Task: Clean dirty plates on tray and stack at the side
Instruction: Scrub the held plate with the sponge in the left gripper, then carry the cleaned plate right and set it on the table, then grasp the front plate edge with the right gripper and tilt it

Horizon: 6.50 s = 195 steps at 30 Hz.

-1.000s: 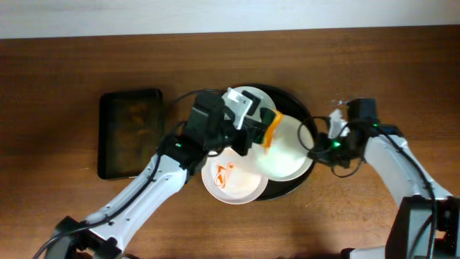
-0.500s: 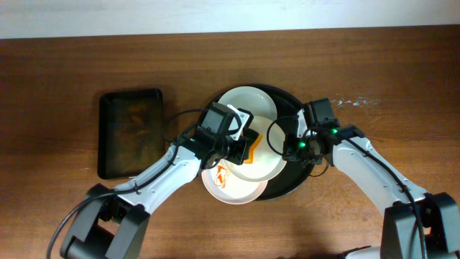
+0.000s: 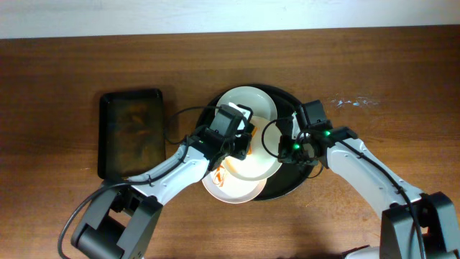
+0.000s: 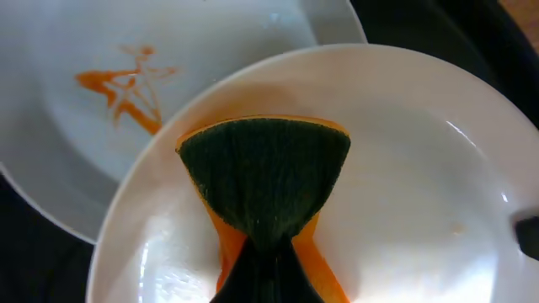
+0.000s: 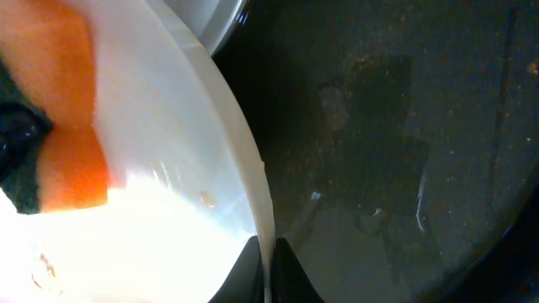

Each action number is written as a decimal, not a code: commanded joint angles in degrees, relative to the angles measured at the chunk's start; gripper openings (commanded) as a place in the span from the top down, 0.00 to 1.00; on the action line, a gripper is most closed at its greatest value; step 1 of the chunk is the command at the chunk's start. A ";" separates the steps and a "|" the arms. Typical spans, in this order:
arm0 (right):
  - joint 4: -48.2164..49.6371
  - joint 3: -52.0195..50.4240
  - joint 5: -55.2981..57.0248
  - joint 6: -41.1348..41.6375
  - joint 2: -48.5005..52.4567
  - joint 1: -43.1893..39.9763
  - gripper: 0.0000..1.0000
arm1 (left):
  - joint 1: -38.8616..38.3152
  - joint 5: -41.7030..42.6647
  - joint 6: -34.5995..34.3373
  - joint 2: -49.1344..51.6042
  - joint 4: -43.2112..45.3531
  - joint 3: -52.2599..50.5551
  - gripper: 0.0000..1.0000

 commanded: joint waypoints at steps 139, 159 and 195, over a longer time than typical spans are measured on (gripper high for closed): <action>-8.72 1.16 -10.21 19.26 9.33 10.62 0.50 | 18.80 -10.34 -2.16 -20.11 -27.85 6.67 1.00; -15.87 6.91 14.05 16.74 6.60 11.13 0.96 | 11.32 26.80 -2.19 -15.41 -28.02 3.80 1.00; -16.52 6.91 14.03 15.65 6.60 11.17 0.96 | -1.03 -3.63 -12.50 4.44 -27.91 3.76 1.00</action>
